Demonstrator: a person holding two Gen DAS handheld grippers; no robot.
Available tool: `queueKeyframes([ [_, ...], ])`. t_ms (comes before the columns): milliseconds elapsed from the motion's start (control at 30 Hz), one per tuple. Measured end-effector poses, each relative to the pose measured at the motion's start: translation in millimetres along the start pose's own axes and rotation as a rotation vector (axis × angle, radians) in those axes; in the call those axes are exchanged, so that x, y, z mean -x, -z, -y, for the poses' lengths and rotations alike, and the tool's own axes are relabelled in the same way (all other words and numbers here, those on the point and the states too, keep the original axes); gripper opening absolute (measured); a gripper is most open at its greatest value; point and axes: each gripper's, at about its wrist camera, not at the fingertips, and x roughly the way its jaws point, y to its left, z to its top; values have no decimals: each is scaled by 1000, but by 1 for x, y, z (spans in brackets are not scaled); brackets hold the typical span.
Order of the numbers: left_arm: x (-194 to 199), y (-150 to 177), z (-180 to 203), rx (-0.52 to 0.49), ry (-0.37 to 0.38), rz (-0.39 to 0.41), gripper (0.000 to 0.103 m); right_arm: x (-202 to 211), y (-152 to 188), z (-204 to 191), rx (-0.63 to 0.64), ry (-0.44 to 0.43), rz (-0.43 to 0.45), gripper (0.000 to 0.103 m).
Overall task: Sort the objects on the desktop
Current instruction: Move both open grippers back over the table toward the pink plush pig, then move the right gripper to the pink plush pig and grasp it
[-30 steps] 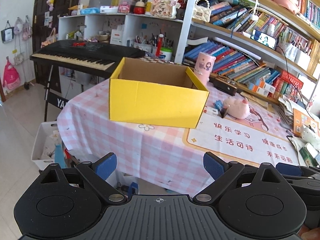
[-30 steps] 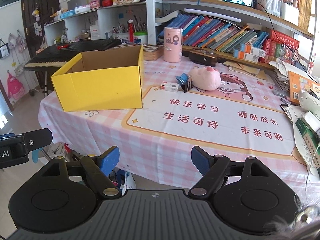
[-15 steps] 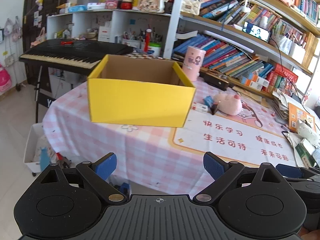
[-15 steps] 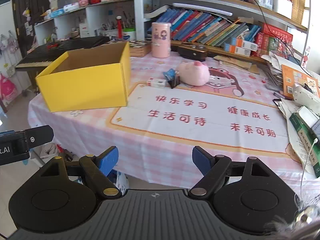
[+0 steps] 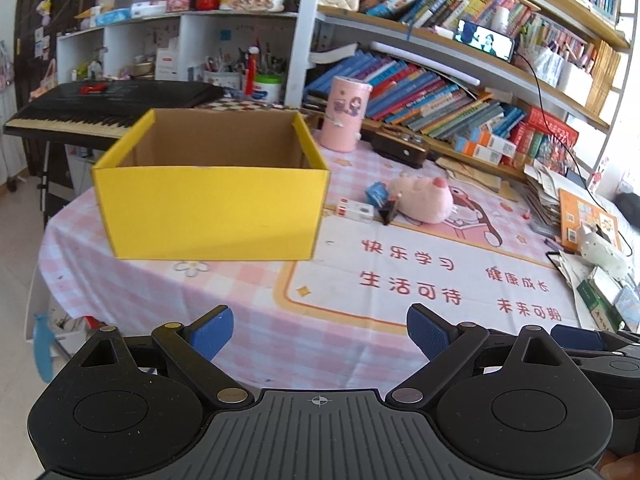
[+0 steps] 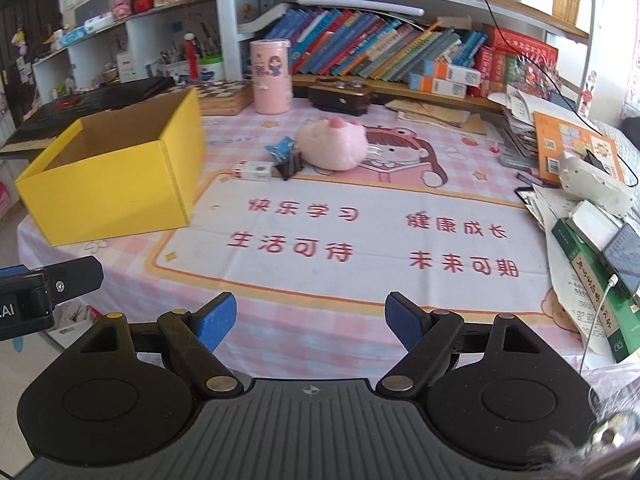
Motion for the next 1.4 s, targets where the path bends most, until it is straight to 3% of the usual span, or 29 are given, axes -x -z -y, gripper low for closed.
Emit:
queueKeyframes([
  [833, -83, -35, 78, 13, -19, -56, 96, -79, -62, 83, 30, -29, -63, 81],
  [1400, -136, -62, 117, -24, -112, -52, 96, -149, -130, 124, 99, -169, -22, 87],
])
